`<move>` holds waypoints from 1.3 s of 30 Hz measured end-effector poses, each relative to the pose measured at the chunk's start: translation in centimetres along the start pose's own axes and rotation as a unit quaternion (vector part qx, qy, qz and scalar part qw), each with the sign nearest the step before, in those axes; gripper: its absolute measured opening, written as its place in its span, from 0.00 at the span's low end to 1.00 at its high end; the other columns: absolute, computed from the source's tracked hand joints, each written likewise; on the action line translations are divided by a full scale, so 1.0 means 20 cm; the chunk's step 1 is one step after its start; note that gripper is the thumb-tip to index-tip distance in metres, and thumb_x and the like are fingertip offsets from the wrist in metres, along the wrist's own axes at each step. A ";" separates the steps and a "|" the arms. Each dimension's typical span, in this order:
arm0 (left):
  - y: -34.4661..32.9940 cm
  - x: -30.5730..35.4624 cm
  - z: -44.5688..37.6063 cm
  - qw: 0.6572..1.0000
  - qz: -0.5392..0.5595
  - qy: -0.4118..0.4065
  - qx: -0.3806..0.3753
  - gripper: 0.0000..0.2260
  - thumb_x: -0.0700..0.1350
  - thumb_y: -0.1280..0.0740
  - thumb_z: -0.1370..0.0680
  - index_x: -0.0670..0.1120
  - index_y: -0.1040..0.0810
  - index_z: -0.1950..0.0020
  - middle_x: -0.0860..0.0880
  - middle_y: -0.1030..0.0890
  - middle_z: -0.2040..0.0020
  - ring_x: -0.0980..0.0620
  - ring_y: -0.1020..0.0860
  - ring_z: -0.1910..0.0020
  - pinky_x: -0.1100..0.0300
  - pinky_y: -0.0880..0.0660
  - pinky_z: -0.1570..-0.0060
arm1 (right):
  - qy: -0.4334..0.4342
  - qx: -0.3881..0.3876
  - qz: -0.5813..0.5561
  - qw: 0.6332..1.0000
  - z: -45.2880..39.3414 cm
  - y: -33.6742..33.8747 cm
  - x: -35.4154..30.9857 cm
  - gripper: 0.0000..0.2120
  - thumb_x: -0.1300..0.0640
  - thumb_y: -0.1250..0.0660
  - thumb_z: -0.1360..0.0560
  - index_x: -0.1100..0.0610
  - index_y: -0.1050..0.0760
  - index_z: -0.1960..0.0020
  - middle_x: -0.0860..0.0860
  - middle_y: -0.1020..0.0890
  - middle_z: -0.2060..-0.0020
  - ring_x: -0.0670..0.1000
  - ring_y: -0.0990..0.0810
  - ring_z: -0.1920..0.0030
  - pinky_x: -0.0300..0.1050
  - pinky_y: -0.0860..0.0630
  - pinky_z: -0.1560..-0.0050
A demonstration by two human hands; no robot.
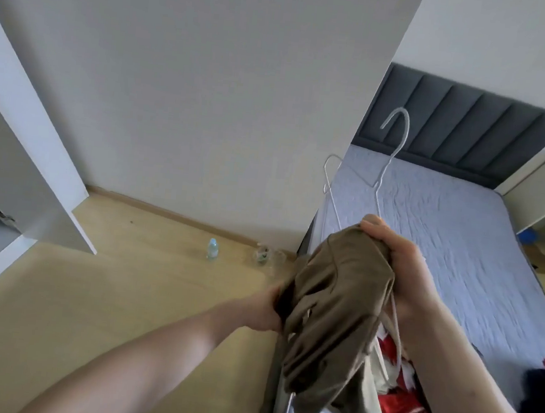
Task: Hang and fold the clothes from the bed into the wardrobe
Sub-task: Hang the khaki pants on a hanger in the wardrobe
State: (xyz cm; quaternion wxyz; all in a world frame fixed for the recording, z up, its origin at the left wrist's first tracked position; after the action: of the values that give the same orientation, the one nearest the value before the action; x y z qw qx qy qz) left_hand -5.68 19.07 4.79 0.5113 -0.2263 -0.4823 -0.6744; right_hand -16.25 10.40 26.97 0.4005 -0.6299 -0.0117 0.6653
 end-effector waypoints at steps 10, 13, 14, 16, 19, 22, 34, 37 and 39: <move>0.09 -0.09 -0.03 0.981 0.113 0.036 0.154 0.13 0.39 0.37 0.20 0.55 0.20 0.57 0.61 0.20 0.62 0.62 0.23 0.59 0.75 0.30 0.68 | 0.042 0.136 0.280 0.949 0.17 0.45 -0.18 0.24 0.55 0.24 0.30 0.50 0.42 0.66 0.47 0.37 0.68 0.45 0.36 0.68 0.37 0.34 0.70; 0.37 -0.09 0.04 0.960 0.156 0.041 0.229 0.10 0.39 0.38 0.20 0.47 0.17 0.51 0.50 0.15 0.56 0.51 0.20 0.55 0.60 0.22 0.58 | 0.050 0.209 0.424 0.880 0.21 0.69 -0.15 0.26 0.63 0.26 0.27 0.48 0.42 0.67 0.45 0.38 0.72 0.46 0.40 0.69 0.38 0.41 0.73; 0.46 -0.05 0.08 0.956 0.152 0.036 0.248 0.09 0.40 0.37 0.22 0.45 0.17 0.49 0.47 0.15 0.54 0.50 0.20 0.54 0.55 0.22 0.53 | 0.046 0.231 0.469 0.851 0.21 0.77 -0.12 0.26 0.63 0.26 0.28 0.48 0.42 0.68 0.43 0.38 0.72 0.46 0.41 0.69 0.41 0.41 0.71; 0.62 0.06 0.17 0.957 0.126 0.008 0.260 0.08 0.47 0.33 0.27 0.45 0.17 0.54 0.50 0.16 0.59 0.50 0.21 0.57 0.55 0.25 0.54 | 0.038 0.269 0.519 0.811 0.22 0.90 -0.07 0.26 0.61 0.25 0.29 0.48 0.42 0.68 0.41 0.39 0.74 0.43 0.42 0.71 0.46 0.43 0.67; 0.73 0.30 0.28 0.968 0.168 -0.040 0.181 0.12 0.46 0.30 0.32 0.39 0.17 0.55 0.46 0.16 0.59 0.47 0.19 0.58 0.55 0.25 0.54 | 0.054 0.299 0.540 0.785 0.20 1.03 0.01 0.24 0.56 0.23 0.28 0.53 0.40 0.67 0.41 0.36 0.75 0.43 0.38 0.72 0.48 0.41 0.66; 0.72 0.52 0.37 0.966 0.231 -0.064 0.096 0.11 0.45 0.28 0.30 0.37 0.22 0.57 0.41 0.22 0.59 0.44 0.24 0.58 0.53 0.28 0.57 | 0.062 0.325 0.557 0.762 0.16 1.07 0.08 0.24 0.55 0.23 0.26 0.54 0.39 0.65 0.46 0.33 0.73 0.50 0.34 0.70 0.48 0.38 0.67; 0.53 1.02 0.37 0.903 0.403 -0.110 0.098 0.15 0.50 0.35 0.16 0.39 0.18 0.52 0.40 0.17 0.55 0.46 0.18 0.54 0.55 0.19 0.49 | 0.045 0.250 0.449 0.857 0.17 0.50 0.60 0.20 0.48 0.16 0.35 0.50 0.23 0.51 0.46 0.15 0.56 0.41 0.15 0.56 0.45 0.17 0.55; 0.52 1.12 0.38 0.890 0.422 -0.130 0.112 0.21 0.51 0.36 0.16 0.31 0.20 0.42 0.34 0.17 0.42 0.42 0.18 0.46 0.50 0.22 0.39 | 0.025 0.244 0.393 0.887 0.11 0.40 0.75 0.24 0.45 0.16 0.37 0.48 0.23 0.48 0.44 0.15 0.52 0.43 0.15 0.52 0.44 0.17 0.52; 0.54 1.18 0.39 0.880 0.433 -0.151 0.127 0.24 0.51 0.37 0.15 0.29 0.22 0.37 0.32 0.19 0.38 0.41 0.18 0.44 0.53 0.20 0.41 | 0.021 0.256 0.373 0.891 0.06 0.36 0.79 0.25 0.42 0.16 0.37 0.47 0.24 0.46 0.42 0.16 0.50 0.43 0.16 0.50 0.43 0.17 0.50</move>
State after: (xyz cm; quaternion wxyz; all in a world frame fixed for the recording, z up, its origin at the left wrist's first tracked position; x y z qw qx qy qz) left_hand -6.19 14.58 31.55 0.6977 -0.4446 -0.4887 -0.2769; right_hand -19.22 14.80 10.36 0.2706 -0.4775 0.4037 0.7320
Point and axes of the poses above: each hand's wrist, its own z-axis away from the middle knuckle, its own y-axis out of the back of the hand, x = y × z, the point moved 7 cm from there along -z, towards the middle knuckle
